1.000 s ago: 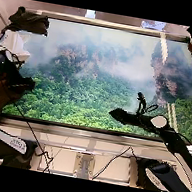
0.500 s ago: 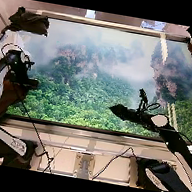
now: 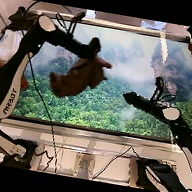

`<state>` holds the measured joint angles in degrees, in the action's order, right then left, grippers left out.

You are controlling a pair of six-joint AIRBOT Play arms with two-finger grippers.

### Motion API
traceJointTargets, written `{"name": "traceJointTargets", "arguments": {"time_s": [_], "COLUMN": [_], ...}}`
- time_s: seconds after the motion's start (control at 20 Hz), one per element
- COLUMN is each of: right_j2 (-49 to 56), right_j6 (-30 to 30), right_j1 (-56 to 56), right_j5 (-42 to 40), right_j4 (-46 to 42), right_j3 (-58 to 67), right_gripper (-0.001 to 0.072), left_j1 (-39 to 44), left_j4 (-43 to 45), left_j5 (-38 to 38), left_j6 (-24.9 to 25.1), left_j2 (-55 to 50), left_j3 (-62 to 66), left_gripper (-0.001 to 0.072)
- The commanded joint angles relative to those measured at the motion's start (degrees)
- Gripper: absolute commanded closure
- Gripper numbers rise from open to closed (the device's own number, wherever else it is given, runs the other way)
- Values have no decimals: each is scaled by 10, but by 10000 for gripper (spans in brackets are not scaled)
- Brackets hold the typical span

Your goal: Fold the shirts.

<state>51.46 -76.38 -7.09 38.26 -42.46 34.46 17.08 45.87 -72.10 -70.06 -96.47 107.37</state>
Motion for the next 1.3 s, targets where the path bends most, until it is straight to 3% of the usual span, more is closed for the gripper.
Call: {"name": "traceJointTargets", "arguments": {"time_s": [0.0,0.05,0.1,0.25,0.35,0.45,0.55,0.8,0.95,1.1,1.25], "right_j2": [0,0,0,0,0,0,3,14,14,14,14], "right_j6": [35,56,75,101,107,108,109,128,128,128,127], "right_j1": [69,83,97,133,156,175,184,183,183,183,183], "right_j5": [84,105,116,97,81,63,66,108,106,102,87], "right_j4": [-36,-37,-37,-30,-25,-23,-17,13,13,13,10], "right_j3": [8,8,8,8,8,8,8,8,8,8,8], "right_gripper": [347,346,346,326,241,240,240,240,241,243,246], "left_j1": [93,102,106,93,77,61,34,-49,-76,-78,-78], "left_j4": [-17,-17,-17,56,217,413,492,413,330,212,28], "left_j5": [33,30,21,-1,9,-3,-27,-100,-69,-40,-23], "left_j6": [-10,-22,-33,-58,-130,-217,-240,-240,-239,-212,-154], "left_j2": [-2,-4,-5,-4,-5,-10,-26,-124,-174,-204,-206], "left_j3": [47,47,47,47,47,47,47,47,47,47,49], "left_gripper": [469,91,13,10,10,10,13,14,17,17,18]}}
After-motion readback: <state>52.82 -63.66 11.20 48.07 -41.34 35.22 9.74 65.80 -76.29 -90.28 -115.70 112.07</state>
